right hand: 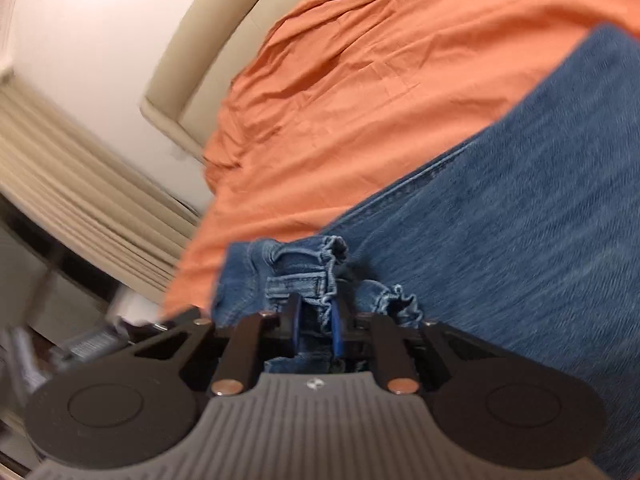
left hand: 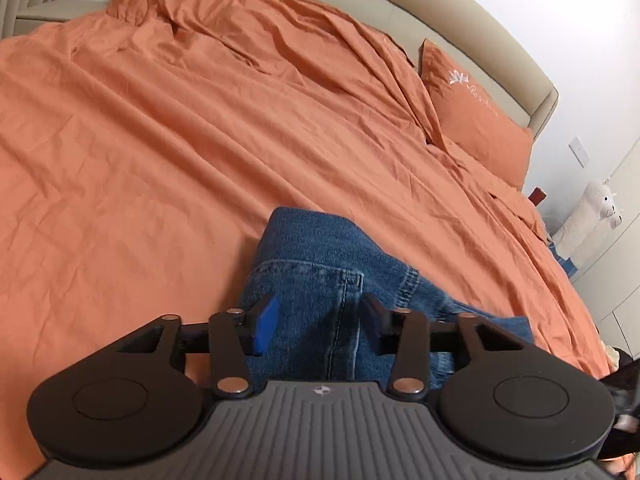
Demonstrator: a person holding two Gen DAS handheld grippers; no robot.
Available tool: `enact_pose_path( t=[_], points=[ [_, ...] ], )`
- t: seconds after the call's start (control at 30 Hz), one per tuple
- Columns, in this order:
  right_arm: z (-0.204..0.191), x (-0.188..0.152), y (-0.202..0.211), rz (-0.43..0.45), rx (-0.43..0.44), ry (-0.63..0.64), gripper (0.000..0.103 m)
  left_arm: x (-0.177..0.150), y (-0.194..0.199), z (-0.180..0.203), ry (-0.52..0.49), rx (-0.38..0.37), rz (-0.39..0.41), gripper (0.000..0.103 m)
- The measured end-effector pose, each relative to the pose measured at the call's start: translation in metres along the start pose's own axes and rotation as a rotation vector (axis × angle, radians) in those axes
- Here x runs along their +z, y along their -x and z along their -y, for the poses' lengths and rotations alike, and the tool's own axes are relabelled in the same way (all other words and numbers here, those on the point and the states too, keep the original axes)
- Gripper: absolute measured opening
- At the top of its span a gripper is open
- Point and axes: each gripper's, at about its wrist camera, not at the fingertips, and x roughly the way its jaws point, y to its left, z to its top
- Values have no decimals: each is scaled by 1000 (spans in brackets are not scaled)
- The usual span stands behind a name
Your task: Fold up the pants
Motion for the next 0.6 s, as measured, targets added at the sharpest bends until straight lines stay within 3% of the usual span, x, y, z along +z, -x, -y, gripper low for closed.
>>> enact_pose_path(
  t=[0.1, 0.2, 0.4, 0.53, 0.6],
  points=[
    [-9, 6, 23, 32, 117, -55, 4, 1, 2, -6, 42, -43, 7, 38],
    [-15, 6, 40, 37, 204, -112, 3, 0, 4, -8, 48, -29, 13, 33],
    [7, -10, 41, -16, 31, -173, 1, -6, -7, -1, -19, 9, -32, 32],
    [10, -15, 28, -37, -33, -155, 1, -13, -20, -1, -52, 48, -79, 32],
    [6, -14, 27, -35, -55, -126, 11, -15, -23, -2, -47, 50, -89, 31]
  ],
)
